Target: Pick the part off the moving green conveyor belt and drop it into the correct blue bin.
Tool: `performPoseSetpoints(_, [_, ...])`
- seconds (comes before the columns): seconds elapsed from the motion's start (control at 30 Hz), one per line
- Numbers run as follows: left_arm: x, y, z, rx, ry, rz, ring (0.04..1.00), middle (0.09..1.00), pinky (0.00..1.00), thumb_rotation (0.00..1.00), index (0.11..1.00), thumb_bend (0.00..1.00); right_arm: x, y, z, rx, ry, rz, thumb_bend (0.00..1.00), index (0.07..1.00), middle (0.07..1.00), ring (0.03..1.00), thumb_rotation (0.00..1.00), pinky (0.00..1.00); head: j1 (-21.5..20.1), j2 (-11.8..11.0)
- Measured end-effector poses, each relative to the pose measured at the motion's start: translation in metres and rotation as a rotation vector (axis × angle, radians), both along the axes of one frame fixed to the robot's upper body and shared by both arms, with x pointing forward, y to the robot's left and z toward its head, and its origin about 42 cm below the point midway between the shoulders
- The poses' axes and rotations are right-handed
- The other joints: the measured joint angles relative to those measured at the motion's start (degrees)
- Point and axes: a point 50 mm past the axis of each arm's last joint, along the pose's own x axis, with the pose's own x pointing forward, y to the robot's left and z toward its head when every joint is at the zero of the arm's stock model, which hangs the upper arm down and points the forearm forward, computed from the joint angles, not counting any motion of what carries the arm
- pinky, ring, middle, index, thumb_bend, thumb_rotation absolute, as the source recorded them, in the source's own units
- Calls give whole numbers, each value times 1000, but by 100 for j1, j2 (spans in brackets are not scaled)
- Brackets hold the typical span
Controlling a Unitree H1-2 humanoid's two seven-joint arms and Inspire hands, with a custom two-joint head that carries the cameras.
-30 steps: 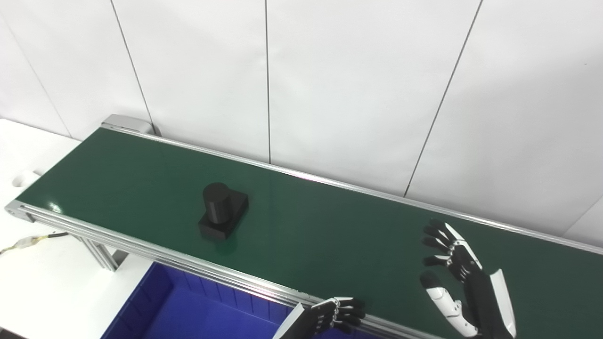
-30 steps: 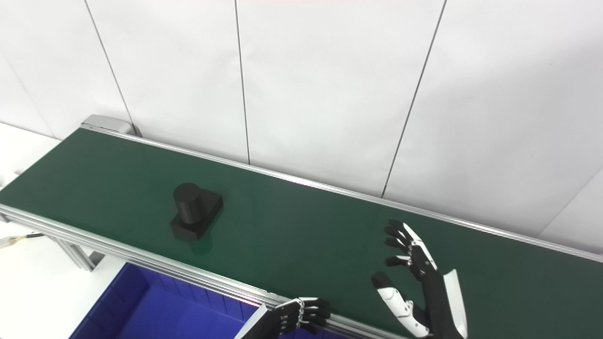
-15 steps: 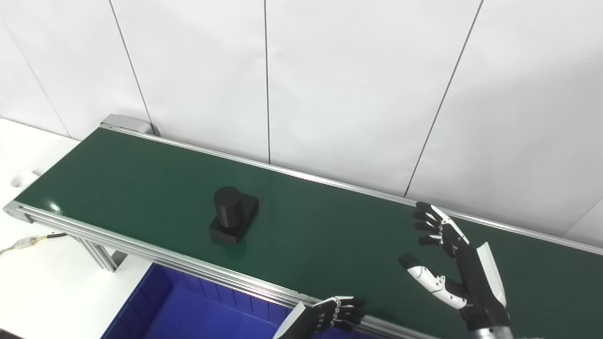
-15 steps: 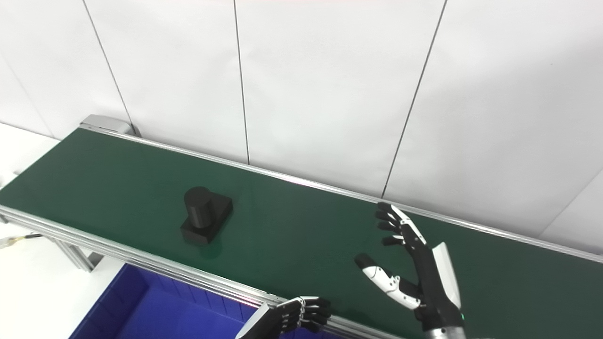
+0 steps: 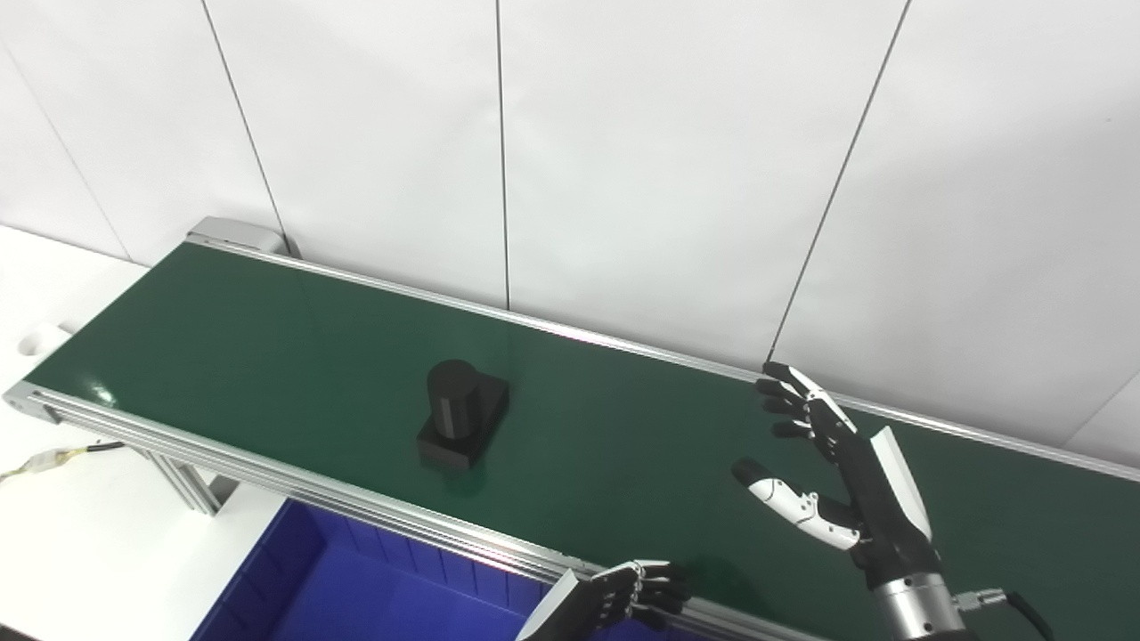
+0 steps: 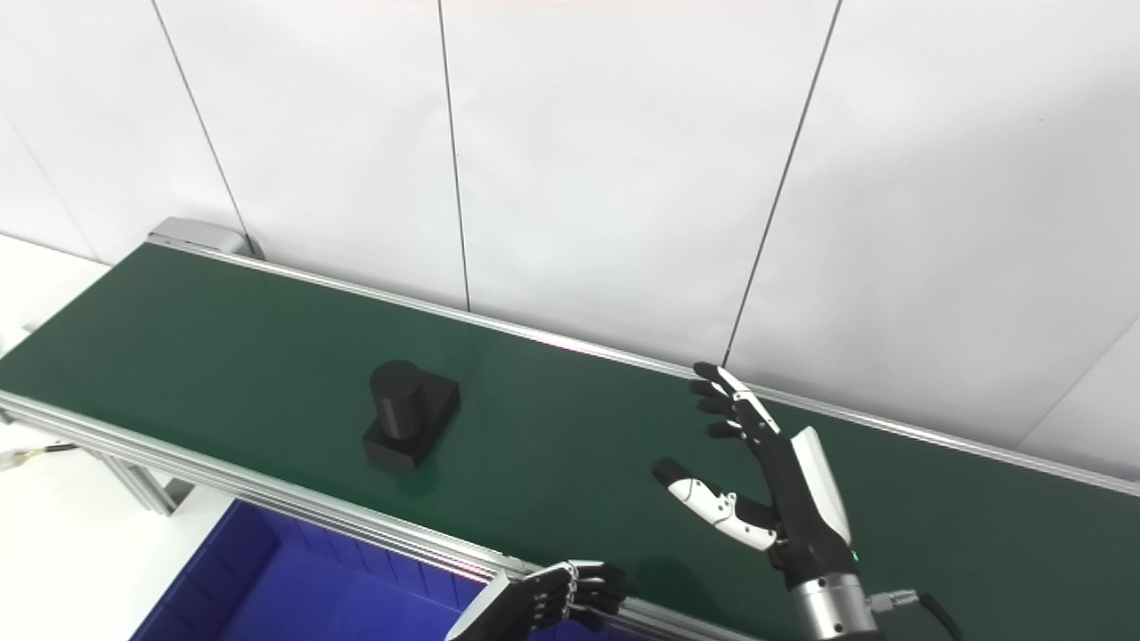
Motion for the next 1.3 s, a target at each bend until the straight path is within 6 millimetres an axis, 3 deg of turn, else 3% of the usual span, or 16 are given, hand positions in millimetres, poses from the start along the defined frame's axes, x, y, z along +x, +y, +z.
performPoseSetpoints(0.8, [-3, 0, 5, -3, -16, -6, 731, 755, 678, 667, 784, 852, 41, 53, -3, -99, 51, 96, 652, 900, 849, 827, 572, 744, -97, 202])
performPoseSetpoints(1.1, [-8, 0, 12, -4, -37, -14, 743, 767, 694, 683, 798, 838, 38, 76, -2, -126, 55, 133, 662, 901, 842, 818, 569, 727, -158, 527])
performPoseSetpoints(1.3, [-14, 1, 16, -4, -48, -20, 755, 782, 713, 702, 813, 789, 37, 91, -5, -158, 80, 155, 663, 899, 844, 819, 508, 738, -193, 738])
